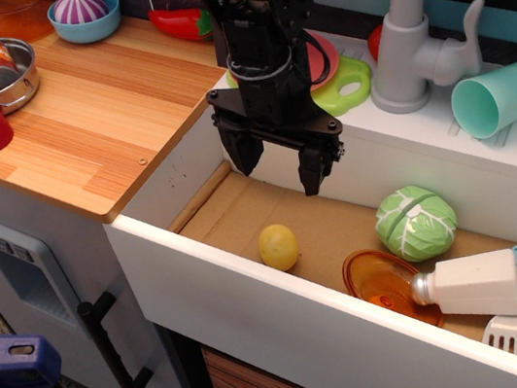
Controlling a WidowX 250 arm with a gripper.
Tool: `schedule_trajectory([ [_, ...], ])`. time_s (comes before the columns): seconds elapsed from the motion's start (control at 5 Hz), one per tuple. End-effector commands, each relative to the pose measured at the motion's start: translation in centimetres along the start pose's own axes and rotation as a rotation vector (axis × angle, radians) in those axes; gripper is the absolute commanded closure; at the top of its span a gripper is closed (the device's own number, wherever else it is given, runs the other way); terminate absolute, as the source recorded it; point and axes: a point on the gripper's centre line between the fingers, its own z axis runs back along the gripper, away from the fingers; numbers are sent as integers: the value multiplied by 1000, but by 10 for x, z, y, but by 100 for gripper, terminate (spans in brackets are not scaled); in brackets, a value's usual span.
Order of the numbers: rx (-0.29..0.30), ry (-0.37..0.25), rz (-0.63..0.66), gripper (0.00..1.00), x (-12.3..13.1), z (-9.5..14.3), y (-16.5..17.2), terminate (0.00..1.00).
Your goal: Put potato on plate
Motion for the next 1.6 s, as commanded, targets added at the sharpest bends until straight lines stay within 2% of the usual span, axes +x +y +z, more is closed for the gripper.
schedule_trajectory([
  [0.0, 0, 0, 0, 0, 0, 0, 0, 0],
  [0.4, -3, -20, 65, 0, -8, -44, 8, 0],
  [0.8, 19, -38, 73, 0, -9, -61, 22, 0],
  [1.2, -9, -91, 92, 0, -14, -86, 20, 0],
  [1.4, -33, -107, 88, 0, 4, -92, 23, 0],
])
